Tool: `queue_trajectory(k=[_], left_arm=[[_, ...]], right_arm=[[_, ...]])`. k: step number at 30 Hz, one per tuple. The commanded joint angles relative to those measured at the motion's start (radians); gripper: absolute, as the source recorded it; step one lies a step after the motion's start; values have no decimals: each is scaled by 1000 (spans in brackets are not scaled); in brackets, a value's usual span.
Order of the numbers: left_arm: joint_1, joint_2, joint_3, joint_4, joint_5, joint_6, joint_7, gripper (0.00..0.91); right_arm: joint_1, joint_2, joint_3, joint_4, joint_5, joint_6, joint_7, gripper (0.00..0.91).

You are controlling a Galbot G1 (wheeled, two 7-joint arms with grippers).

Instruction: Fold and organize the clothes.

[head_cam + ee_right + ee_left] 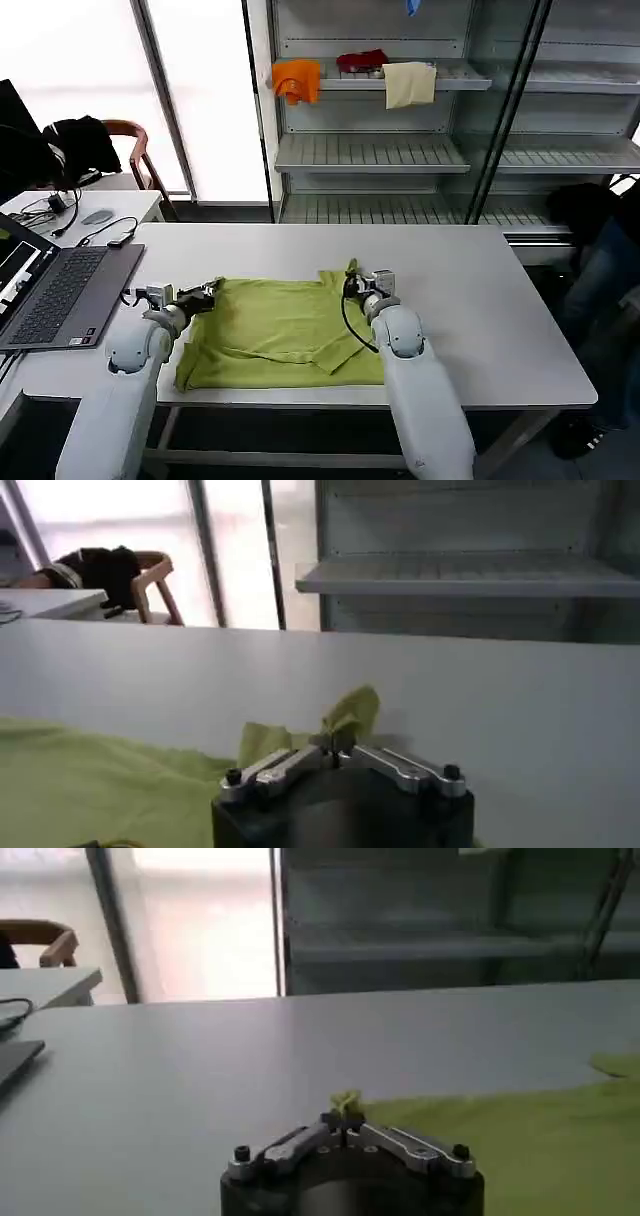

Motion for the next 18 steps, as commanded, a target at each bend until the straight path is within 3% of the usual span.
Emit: queue_trajectory(k=[1, 18], left_arm=[[48, 4, -12, -105, -30, 0, -1, 10], [244, 41, -98, -259, -112, -20, 55, 10]], right_arm=[[-34, -78, -12, 95, 25, 0, 4, 0], [-234, -158, 45, 291, 22, 1, -17, 0]])
